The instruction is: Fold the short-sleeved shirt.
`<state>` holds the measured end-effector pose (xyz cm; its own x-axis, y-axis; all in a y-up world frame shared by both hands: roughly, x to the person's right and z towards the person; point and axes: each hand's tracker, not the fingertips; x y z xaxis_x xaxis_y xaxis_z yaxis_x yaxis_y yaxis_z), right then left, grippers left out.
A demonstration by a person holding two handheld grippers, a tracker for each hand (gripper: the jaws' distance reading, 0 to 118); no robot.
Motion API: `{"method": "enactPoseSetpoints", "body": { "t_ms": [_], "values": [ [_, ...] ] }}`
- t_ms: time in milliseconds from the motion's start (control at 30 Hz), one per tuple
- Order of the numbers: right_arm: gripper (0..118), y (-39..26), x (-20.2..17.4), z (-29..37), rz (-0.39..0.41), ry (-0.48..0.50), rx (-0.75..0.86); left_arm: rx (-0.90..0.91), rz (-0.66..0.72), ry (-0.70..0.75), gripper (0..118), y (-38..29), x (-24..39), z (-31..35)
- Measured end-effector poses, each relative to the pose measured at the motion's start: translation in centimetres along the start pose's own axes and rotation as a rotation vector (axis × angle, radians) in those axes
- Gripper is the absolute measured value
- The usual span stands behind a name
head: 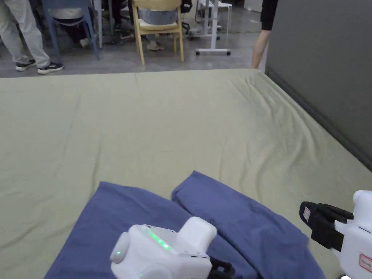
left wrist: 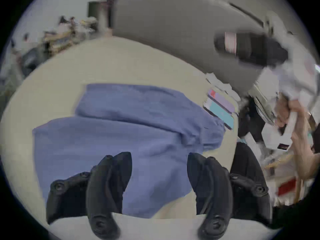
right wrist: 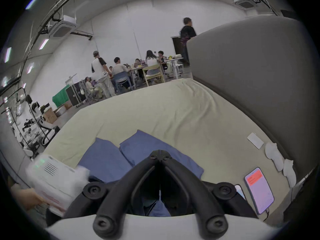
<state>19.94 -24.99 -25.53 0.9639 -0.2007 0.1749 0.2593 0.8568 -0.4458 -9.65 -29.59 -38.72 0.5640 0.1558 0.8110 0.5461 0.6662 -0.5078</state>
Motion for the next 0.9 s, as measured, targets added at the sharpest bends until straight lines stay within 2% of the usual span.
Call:
{"method": "enactPoseSetpoints", "body": {
  "t_ms": [100, 133, 167, 233, 300, 467, 600, 633, 667, 700, 767, 833, 900],
  "values": [
    [3, -0.8, -1.6, -0.8, 0.036, 0.022, -0.023, 0.21, 0.168, 0.23, 67, -4.3, -3.3, 9.3],
    [3, -1.2, -2.1, -1.1, 0.047, 0.023, -0.031, 0.255, 0.212, 0.307, 19, -5.8, -3.7, 11.4],
    [3, -1.6, -2.6, -1.5, 0.054, 0.029, -0.039, 0.287, 0.299, 0.445, 0, -7.5, -3.9, 13.6],
    [3, -2.4, -3.5, -1.9, 0.056, 0.039, -0.053, 0.25, 0.372, 0.461, 0, -10.3, -4.4, 16.2],
    [3, -2.9, -4.1, -2.6, 0.055, 0.051, -0.07, 0.235, 0.411, 0.59, 0, -12.3, -3.3, 17.5],
    [3, -3.3, -4.9, -3.6, 0.068, 0.06, -0.097, 0.198, 0.386, 0.561, 0, -11.8, -3.6, 16.3],
    [3, -3.1, -4.7, -4.4, 0.077, 0.054, -0.112, 0.185, 0.374, 0.504, 0, -7.8, -8.2, 12.2],
    [3, -3.1, -4.7, -4.6, 0.083, 0.05, -0.12, 0.178, 0.382, 0.499, 13, -6.5, -9.8, 10.9],
    [3, -3.0, -4.6, -5.0, 0.087, 0.048, -0.128, 0.14, 0.406, 0.496, 49, -5.0, -12.2, 9.4],
    [3, -3.0, -4.5, -5.4, 0.09, 0.047, -0.134, 0.106, 0.448, 0.473, 81, -3.6, -14.6, 7.6],
    [3, -3.0, -4.4, -6.3, 0.098, 0.04, -0.148, 0.088, 0.48, 0.428, 84, -1.1, -18.6, 4.4],
    [3, -3.2, -4.2, -7.5, 0.11, 0.029, -0.164, 0.063, 0.476, 0.443, 84, 1.2, -22.2, 1.0],
    [3, -3.4, -4.0, -8.9, 0.115, 0.023, -0.189, -0.011, 0.423, 0.516, 84, 3.4, -25.2, -2.8]
  ]
}}
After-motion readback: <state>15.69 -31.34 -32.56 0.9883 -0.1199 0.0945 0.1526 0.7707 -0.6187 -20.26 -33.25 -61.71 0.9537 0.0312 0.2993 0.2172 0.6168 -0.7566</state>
